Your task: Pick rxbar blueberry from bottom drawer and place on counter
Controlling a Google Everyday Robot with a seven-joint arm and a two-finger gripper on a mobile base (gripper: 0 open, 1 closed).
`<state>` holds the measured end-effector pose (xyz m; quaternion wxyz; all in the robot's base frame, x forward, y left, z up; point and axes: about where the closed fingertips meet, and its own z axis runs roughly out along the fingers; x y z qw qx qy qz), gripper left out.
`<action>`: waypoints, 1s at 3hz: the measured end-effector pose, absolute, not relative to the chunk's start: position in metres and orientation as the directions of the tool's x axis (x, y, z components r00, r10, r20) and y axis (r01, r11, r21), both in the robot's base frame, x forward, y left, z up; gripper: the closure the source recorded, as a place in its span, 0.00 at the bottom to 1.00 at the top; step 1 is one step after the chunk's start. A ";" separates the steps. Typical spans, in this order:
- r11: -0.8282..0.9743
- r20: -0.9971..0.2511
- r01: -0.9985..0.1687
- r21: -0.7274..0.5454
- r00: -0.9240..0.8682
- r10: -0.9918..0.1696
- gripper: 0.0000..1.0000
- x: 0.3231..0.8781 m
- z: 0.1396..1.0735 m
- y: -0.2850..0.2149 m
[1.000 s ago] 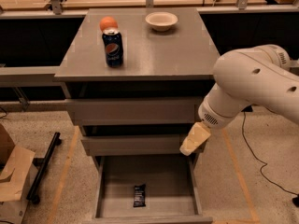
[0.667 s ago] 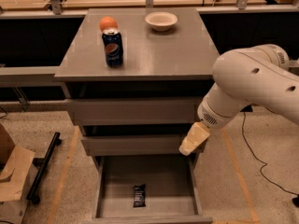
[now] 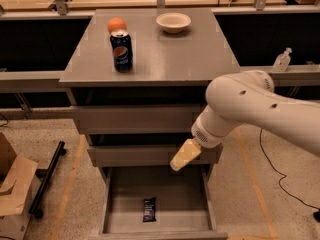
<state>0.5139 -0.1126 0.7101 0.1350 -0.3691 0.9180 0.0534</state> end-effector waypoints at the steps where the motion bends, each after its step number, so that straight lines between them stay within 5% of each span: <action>1: 0.745 -0.267 -0.666 -0.033 -0.712 -0.649 0.00 0.527 0.670 -0.083; 3: 0.824 -0.104 -0.567 0.001 -0.819 -0.564 0.00 0.541 0.569 -0.022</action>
Offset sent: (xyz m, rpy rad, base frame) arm 0.0408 0.0964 -0.1452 -0.1209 0.0981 -0.2907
